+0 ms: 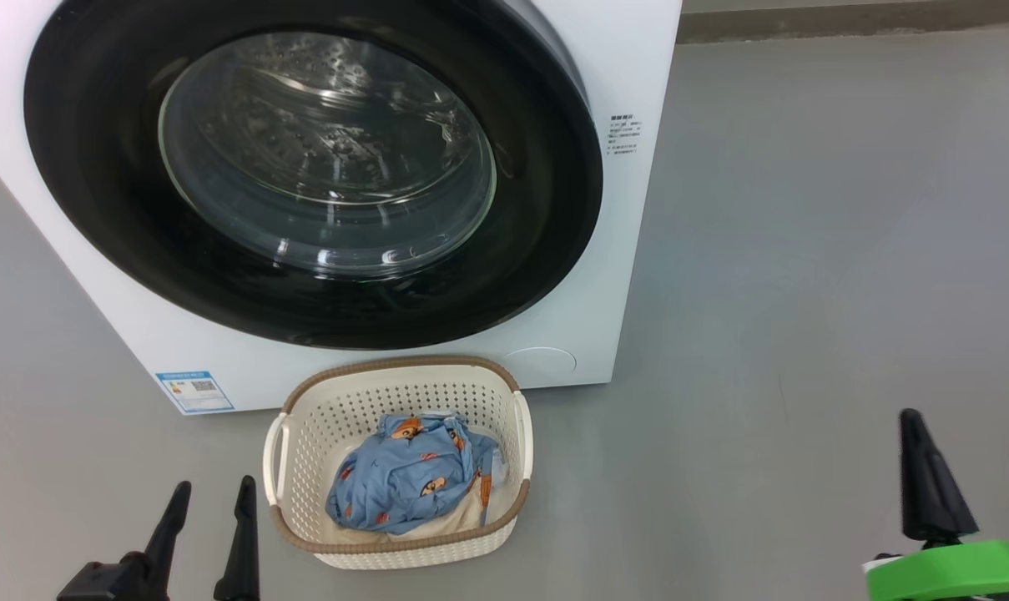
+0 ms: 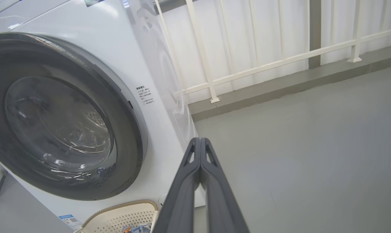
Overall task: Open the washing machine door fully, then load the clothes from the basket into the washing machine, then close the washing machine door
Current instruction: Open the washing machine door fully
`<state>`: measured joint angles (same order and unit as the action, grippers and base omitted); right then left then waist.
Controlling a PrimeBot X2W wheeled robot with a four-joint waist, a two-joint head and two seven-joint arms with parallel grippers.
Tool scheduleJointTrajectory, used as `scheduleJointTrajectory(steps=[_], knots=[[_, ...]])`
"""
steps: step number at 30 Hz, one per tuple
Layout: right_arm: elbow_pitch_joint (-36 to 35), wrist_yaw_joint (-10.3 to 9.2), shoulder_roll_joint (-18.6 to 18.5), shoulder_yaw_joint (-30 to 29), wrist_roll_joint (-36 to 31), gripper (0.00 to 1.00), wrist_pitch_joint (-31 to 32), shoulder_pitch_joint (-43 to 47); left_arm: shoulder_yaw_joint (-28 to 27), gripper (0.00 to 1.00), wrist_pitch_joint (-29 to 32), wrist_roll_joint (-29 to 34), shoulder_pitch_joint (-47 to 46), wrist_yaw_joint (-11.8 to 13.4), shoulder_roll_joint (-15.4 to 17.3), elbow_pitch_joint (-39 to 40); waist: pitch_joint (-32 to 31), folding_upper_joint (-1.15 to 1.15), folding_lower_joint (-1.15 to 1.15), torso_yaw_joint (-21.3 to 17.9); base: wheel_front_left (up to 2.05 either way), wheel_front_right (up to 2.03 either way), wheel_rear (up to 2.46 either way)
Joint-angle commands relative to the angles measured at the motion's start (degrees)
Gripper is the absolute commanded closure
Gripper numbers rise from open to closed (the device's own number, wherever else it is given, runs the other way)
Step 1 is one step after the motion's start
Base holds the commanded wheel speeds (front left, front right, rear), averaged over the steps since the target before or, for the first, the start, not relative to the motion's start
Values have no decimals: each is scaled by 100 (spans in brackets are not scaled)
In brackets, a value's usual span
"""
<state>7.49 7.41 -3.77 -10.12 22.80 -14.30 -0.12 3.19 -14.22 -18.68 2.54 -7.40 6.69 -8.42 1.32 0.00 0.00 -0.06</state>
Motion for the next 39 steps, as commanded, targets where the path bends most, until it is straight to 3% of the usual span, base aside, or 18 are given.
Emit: scheduleJointTrajectory(steps=[1,12,18,23,31,39], knots=[[-118,8,-27,32,311,100,-70,-238,-187,0,-78,-30,-66,-9,110,132,22,0,0,-10,0,0,0],[303,8,62,-773,3547,100,-70,-603,-82,0,-78,-38,-163,-9,287,177,400,0,0,-87,0,0,0],[600,8,-295,-799,5465,100,-21,-1118,2,0,-78,-45,-277,-9,350,226,738,0,0,-96,0,0,0],[715,8,-574,-756,6678,100,698,-1709,66,0,-78,-31,-397,-9,407,298,1143,0,0,-67,0,0,0],[776,8,-609,-1112,7467,100,1746,-2611,94,0,-78,-15,-584,-9,418,376,1727,0,0,53,0,0,0],[863,8,-594,-1444,7435,100,2714,-3551,126,0,-78,15,-716,-9,376,424,2146,0,0,295,0,0,0]])
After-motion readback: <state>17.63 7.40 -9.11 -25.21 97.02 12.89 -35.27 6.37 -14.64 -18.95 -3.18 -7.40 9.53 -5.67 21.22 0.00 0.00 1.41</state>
